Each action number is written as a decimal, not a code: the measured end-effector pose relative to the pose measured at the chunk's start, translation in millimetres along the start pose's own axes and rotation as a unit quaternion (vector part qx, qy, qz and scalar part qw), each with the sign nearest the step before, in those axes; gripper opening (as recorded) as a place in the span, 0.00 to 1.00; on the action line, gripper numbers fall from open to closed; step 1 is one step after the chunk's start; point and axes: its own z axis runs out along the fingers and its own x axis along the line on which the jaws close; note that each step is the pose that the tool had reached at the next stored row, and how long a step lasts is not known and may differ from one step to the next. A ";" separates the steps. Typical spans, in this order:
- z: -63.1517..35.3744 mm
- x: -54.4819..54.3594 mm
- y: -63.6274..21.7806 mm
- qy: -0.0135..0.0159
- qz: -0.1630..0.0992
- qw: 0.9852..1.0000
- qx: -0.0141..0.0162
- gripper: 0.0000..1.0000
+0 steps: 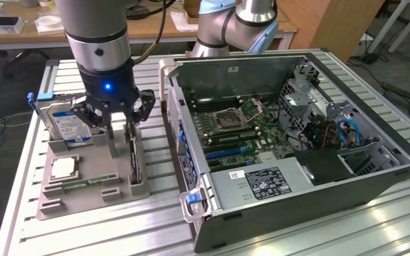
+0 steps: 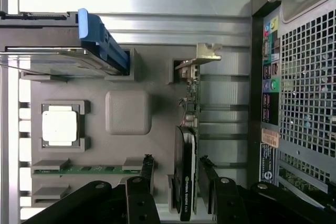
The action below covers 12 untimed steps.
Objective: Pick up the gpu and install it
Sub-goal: 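Pick up the gpu and move the gpu toward the slot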
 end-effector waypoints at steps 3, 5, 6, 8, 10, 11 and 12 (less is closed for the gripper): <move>2.2 0.0 -0.3 0.000 0.000 1.000 0.000 0.47; 3.8 0.0 -0.7 0.000 0.000 1.000 0.000 0.47; 4.6 0.0 -0.8 0.000 0.000 1.000 0.000 0.47; 6.1 0.0 -1.1 0.000 0.000 1.000 0.000 0.47; 8.0 0.0 -1.6 0.000 0.000 1.000 0.000 0.47; 8.9 -0.1 -2.1 0.000 0.000 1.000 -0.001 0.47; 10.1 -0.3 -2.3 0.000 0.000 1.000 -0.001 0.47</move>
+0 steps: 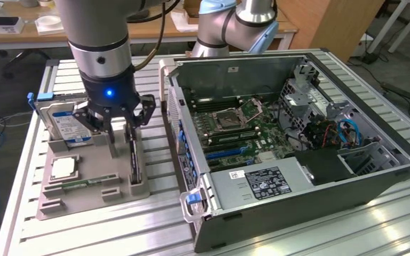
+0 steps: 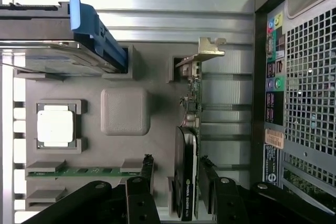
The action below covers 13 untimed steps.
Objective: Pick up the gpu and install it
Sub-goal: 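Pick up the gpu and move the gpu toward the slot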
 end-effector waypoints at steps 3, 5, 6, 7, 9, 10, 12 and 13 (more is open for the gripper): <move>3.1 -0.3 -1.3 0.001 0.000 1.000 -0.001 0.47; 5.0 -0.5 -2.3 0.001 0.000 1.000 -0.003 0.47; 5.6 -0.5 -2.5 0.001 0.000 1.000 -0.003 0.47; 5.9 -0.6 -2.7 0.001 0.000 1.000 -0.003 0.47; 6.5 -1.6 -2.9 0.001 0.000 1.000 -0.003 0.47; 6.8 -2.3 -3.1 0.001 0.000 1.000 -0.003 0.47; 7.4 -4.2 -3.4 0.001 0.000 1.000 -0.003 0.47; 8.1 -4.7 -3.7 0.001 0.000 1.000 -0.003 0.47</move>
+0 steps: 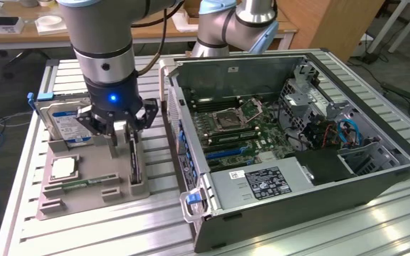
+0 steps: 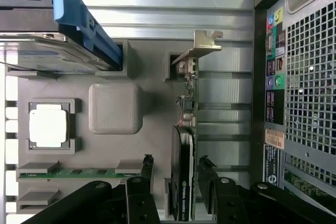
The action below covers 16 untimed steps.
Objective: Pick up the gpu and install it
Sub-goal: 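Pick up the gpu and move the gpu toward the slot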
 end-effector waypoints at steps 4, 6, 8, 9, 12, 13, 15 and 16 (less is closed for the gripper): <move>3.3 -0.6 -2.4 0.000 0.000 1.000 0.000 0.47; 4.9 -0.9 -3.6 0.000 0.000 1.000 0.000 0.47; 6.6 -1.1 -4.6 0.000 0.000 1.000 0.000 0.47; 7.4 -1.2 -4.8 0.000 0.000 1.000 0.000 0.47; 9.3 -1.6 -5.1 0.000 0.000 1.000 0.005 0.47; 9.8 -1.6 -5.1 0.000 0.000 1.000 0.008 0.47; 10.4 -1.6 -5.2 0.000 0.000 1.000 0.017 0.47; 10.5 -1.8 -5.2 0.000 0.000 1.000 0.024 0.47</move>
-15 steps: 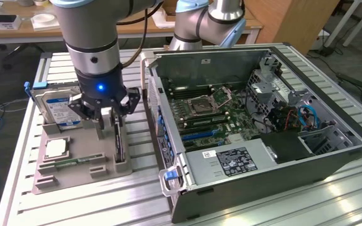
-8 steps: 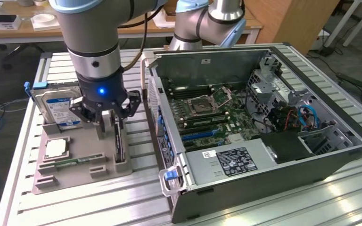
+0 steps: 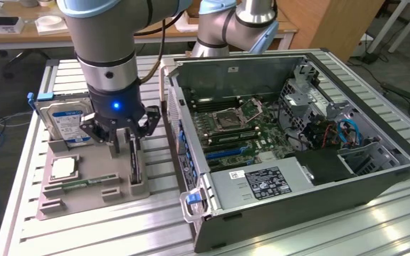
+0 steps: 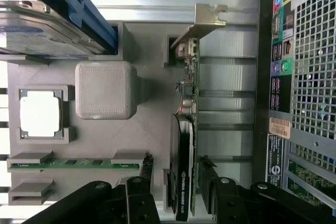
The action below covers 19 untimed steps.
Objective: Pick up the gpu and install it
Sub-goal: 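Pick up the gpu and move the gpu toward the slot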
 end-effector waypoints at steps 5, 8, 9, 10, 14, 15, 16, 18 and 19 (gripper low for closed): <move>1.0 -4.3 0.0 0.000 0.000 1.000 0.026 0.47; 1.1 -5.1 0.0 0.000 0.000 1.000 0.026 0.47; 1.1 -5.0 0.0 0.000 0.000 1.000 0.026 0.47; 1.1 -5.1 0.0 0.000 0.000 1.000 0.026 0.47; 1.2 -5.1 0.0 0.000 0.000 1.000 0.007 0.47; 1.2 -5.1 0.0 0.000 0.000 1.000 0.006 0.47; 1.2 -5.1 0.0 0.000 0.000 1.000 0.006 0.47; 1.7 -5.1 0.0 0.000 0.000 1.000 0.006 0.47; 2.7 -5.1 0.0 0.000 0.000 1.000 0.006 0.47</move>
